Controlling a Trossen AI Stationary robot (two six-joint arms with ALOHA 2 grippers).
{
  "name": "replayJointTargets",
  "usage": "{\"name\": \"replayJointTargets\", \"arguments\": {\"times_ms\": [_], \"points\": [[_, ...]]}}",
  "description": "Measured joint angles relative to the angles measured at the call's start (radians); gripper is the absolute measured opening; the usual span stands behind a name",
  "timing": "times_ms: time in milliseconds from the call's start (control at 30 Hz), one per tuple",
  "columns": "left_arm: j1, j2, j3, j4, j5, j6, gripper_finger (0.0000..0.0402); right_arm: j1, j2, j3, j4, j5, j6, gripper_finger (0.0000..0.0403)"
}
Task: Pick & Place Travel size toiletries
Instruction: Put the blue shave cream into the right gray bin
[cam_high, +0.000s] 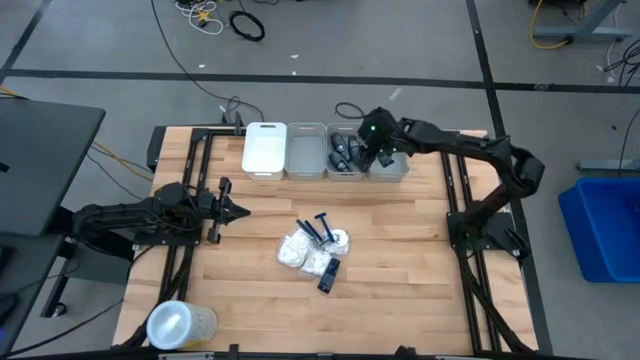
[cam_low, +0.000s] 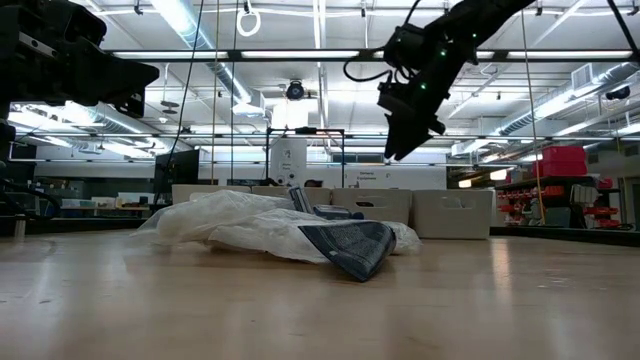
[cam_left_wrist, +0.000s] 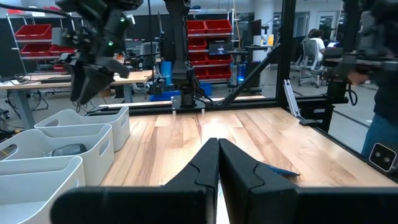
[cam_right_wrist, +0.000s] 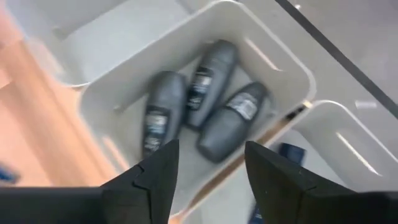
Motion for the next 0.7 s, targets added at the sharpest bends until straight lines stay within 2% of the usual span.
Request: {"name": "replayJointTargets", "arguments": {"times_ms": [233,433,700], "points": [[0.000,0.000,0.000,0.000,0.000,0.000,0.0016,0.112,0.000,0.000,0.014,-0.002,-0.018,0.0187],[0.000,0.000,0.000,0.000,0.000,0.000,0.0016,0.193,0.000,0.000,0.014,0.000,-0.081,0.0200],[0.000,0.000,0.000,0.000,0.000,0.000,0.0016,0.277,0.000,0.000,0.014,0.001,-0.083,0.0216]]}}
